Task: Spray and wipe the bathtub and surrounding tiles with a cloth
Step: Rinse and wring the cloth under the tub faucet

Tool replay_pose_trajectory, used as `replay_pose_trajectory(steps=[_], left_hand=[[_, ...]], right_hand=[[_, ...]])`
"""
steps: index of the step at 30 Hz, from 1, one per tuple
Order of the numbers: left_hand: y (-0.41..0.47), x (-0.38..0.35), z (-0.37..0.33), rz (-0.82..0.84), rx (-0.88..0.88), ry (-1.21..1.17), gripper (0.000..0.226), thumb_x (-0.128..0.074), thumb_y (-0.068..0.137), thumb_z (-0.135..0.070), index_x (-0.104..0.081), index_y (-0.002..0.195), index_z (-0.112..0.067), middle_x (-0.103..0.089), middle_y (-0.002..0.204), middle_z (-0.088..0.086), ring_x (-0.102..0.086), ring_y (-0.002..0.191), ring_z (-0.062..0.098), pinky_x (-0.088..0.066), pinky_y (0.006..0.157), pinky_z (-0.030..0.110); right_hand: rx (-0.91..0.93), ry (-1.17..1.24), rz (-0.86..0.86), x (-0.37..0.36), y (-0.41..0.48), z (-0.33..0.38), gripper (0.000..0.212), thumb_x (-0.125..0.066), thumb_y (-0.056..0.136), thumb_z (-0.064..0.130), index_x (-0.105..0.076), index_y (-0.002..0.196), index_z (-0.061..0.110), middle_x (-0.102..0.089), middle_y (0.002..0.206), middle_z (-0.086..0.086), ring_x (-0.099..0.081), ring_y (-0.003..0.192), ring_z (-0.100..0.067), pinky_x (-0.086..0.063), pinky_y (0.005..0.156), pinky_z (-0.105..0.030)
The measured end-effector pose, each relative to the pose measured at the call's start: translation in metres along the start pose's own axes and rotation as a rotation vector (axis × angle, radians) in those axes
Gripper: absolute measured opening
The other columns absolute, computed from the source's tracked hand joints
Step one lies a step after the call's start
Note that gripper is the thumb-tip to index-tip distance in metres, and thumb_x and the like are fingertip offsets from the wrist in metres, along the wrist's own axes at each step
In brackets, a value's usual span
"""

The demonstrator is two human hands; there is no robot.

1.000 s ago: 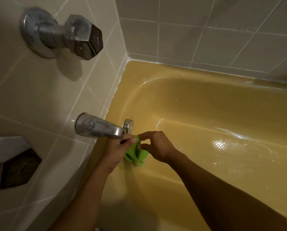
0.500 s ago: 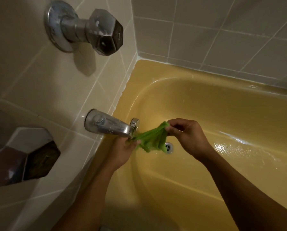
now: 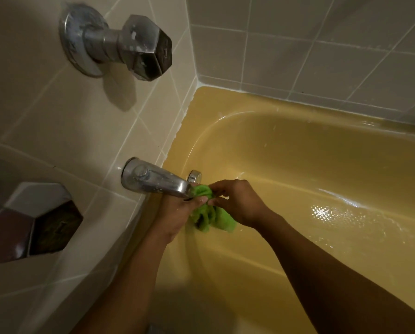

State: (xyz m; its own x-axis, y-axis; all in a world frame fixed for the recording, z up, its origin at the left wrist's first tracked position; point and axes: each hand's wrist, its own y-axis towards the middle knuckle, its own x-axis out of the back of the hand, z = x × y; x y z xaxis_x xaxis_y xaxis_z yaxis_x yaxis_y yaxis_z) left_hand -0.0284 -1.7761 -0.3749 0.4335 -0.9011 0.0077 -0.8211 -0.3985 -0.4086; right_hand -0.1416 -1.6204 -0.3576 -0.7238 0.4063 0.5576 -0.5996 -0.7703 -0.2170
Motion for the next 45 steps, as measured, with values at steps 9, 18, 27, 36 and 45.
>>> replay_pose_trajectory(steps=[9,18,27,36,45], left_hand=[[-0.009,0.005,0.024,0.033,0.021,0.282,0.021,-0.070,0.094,-0.009,-0.072,0.105,-0.027,-0.076,0.101,-0.004,-0.070,0.099,0.012,-0.051,0.077,0.017],[-0.013,-0.011,0.020,-0.186,0.014,0.075,0.015,-0.078,0.087,-0.009,-0.078,0.095,-0.022,-0.080,0.090,0.000,-0.075,0.088,0.016,-0.059,0.080,0.031],[-0.023,-0.006,0.003,-0.102,-0.074,0.137,0.019,-0.074,0.091,-0.008,-0.077,0.098,-0.025,-0.079,0.095,-0.009,-0.074,0.095,0.007,-0.057,0.084,0.026],[-0.002,0.000,0.031,0.085,-0.001,0.375,0.019,-0.071,0.094,-0.016,-0.072,0.113,-0.021,-0.076,0.106,-0.004,-0.071,0.102,0.010,-0.058,0.089,0.034],[0.013,-0.023,0.028,-0.033,-0.141,0.474,0.014,-0.060,0.103,-0.023,-0.062,0.112,-0.033,-0.069,0.102,-0.018,-0.065,0.093,-0.004,-0.052,0.077,0.018]], right_hand=[[-0.119,0.318,-0.130,0.002,-0.007,-0.001,0.007,-0.078,0.087,0.008,-0.076,0.086,0.015,-0.076,0.082,0.001,-0.073,0.083,-0.017,-0.059,0.081,-0.040],[-0.182,-0.122,-0.185,0.034,-0.018,-0.016,0.026,-0.082,0.081,0.016,-0.069,0.103,0.018,-0.071,0.099,0.001,-0.067,0.091,-0.014,-0.050,0.076,-0.025],[0.174,-0.248,0.125,0.000,0.013,0.005,0.010,-0.076,0.087,0.014,-0.077,0.095,0.009,-0.073,0.085,-0.007,-0.064,0.075,-0.024,-0.051,0.071,-0.043],[0.140,0.014,-0.042,0.037,-0.013,0.013,0.012,-0.073,0.088,0.004,-0.080,0.096,0.011,-0.076,0.090,0.000,-0.071,0.077,-0.012,-0.059,0.074,-0.037],[0.101,0.176,-0.233,0.108,-0.063,0.015,0.009,-0.073,0.091,0.014,-0.080,0.095,0.019,-0.074,0.089,0.010,-0.070,0.084,-0.011,-0.058,0.069,-0.027]])
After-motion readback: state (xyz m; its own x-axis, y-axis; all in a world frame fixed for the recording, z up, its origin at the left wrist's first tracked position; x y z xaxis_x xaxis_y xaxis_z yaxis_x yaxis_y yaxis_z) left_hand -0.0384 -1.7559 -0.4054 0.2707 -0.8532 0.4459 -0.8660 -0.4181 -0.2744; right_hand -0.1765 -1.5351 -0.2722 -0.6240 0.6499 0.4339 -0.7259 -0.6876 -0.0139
